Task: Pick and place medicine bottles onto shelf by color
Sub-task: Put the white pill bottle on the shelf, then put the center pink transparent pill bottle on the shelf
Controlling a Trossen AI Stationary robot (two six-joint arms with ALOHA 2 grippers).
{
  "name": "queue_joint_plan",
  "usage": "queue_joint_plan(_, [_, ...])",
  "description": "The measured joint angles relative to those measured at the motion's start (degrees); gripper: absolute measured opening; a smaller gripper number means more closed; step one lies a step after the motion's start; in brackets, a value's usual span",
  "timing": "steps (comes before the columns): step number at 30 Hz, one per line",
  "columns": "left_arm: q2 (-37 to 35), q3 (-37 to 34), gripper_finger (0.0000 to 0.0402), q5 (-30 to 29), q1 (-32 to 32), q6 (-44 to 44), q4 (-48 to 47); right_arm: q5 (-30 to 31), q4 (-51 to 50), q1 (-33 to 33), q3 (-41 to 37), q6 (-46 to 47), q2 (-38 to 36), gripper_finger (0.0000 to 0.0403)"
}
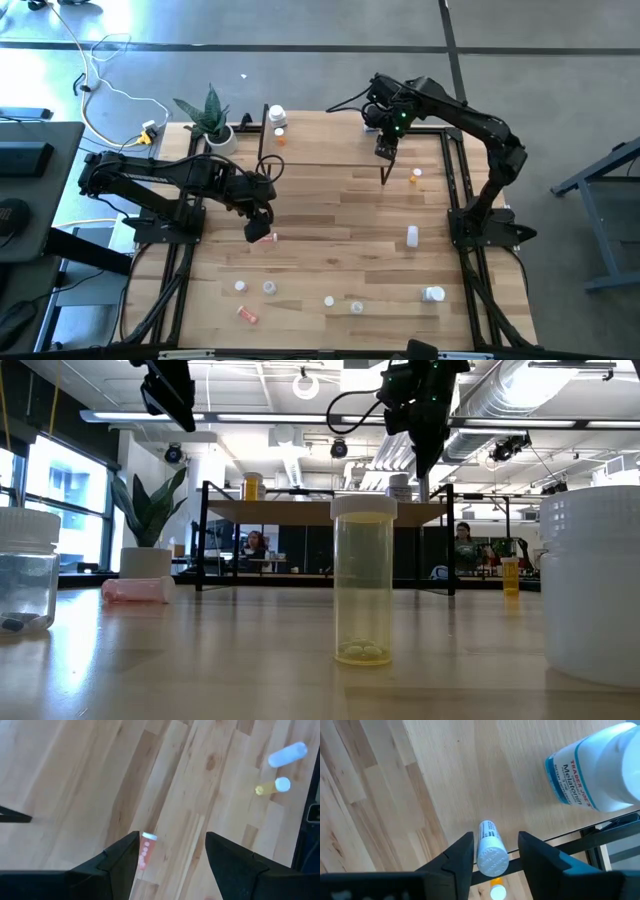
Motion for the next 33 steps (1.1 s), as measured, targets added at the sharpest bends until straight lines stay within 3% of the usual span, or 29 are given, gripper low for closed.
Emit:
queue_joint_plan(13, [0.0, 0.0, 0.0218, -0.6, -7.3, -2.6, -4.4, -0.5, 1.5, -0.1, 4.0, 1.0, -0.3, 0.0146])
queue_joint_plan(24, [0.0, 0.0, 0.0218, -1.2, -19.8, -18.6, -10.7, -0.5, 2.6, -0.7, 9.1, 0.4, -0.3, 0.0146])
queue_joint_plan(33, [0.0, -1.7, 0.0218, -11.9, -34.8, -31.1, -8.7, 2.1, 2.1, -1.1, 12.9, 0.3, -0.4, 0.0146])
